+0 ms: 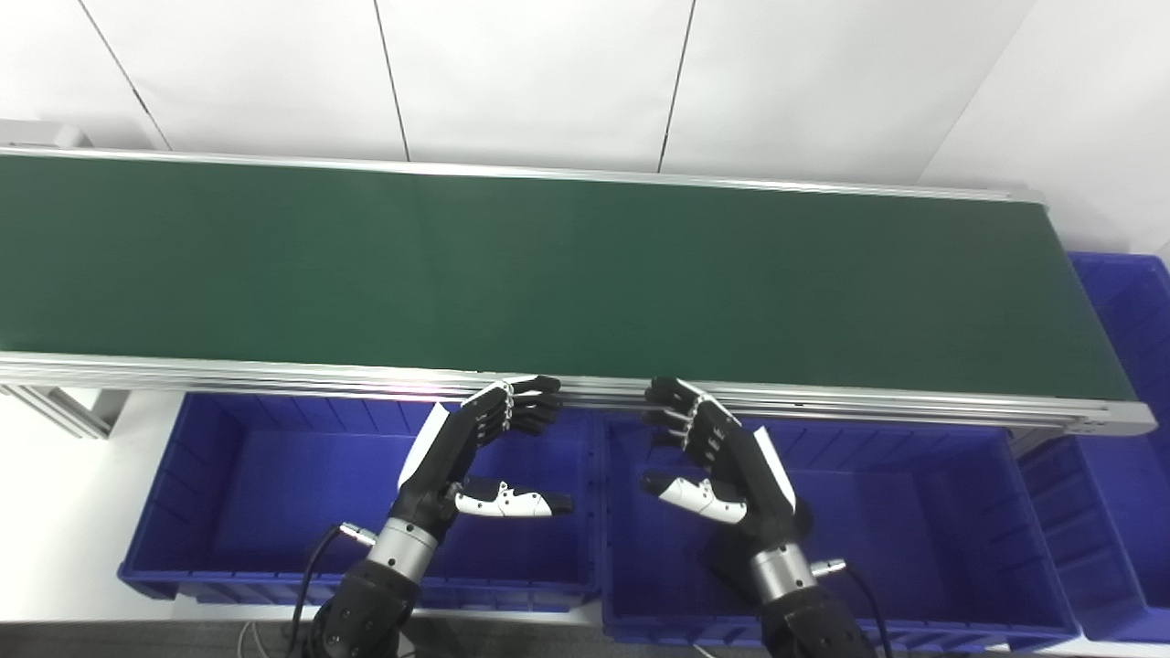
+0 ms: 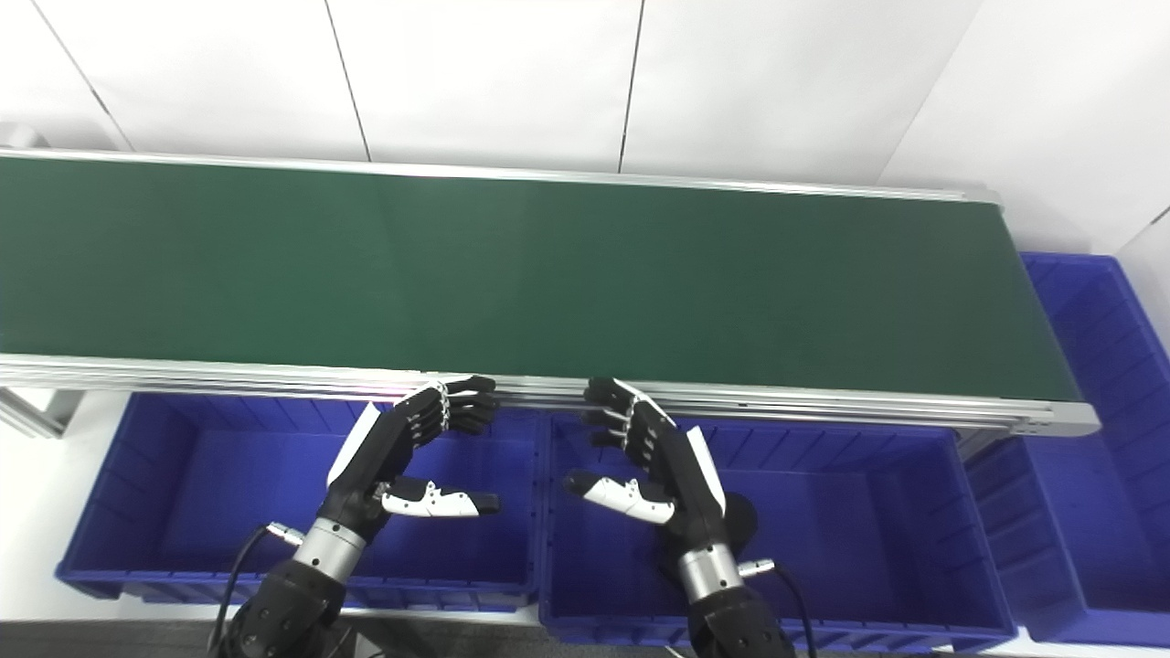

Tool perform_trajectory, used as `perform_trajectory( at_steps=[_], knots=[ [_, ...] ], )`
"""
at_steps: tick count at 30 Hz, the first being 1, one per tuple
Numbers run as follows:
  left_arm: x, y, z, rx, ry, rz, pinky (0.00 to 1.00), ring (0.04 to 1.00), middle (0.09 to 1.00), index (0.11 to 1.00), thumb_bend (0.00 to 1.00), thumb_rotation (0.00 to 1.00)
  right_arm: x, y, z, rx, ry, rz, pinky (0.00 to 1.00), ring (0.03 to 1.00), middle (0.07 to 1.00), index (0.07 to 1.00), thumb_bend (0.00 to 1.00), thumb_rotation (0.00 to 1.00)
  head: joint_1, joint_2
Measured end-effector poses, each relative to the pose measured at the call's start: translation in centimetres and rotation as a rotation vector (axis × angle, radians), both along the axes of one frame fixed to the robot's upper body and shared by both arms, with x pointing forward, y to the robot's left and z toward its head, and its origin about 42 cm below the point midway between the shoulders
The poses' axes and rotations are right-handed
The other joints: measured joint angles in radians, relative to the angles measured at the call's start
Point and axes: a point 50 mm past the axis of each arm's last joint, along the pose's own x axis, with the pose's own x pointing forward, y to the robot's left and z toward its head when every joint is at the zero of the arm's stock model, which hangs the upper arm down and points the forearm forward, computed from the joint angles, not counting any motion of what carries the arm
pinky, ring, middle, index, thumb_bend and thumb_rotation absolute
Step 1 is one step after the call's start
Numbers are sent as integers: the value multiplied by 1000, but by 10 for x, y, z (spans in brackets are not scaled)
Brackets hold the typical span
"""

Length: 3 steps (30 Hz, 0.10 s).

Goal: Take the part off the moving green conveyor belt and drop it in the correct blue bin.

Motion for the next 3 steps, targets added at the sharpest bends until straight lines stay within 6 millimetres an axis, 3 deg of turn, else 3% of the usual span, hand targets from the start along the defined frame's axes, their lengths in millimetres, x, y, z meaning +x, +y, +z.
perform_trajectory(
  at_steps=[3],
  knots=[
    [0,0,0,-1,1,1,638,677,705,737,850,116,-1,-1,-3,-3,4,-2,675,752,811,803,951,373,-6,-5]
  ],
)
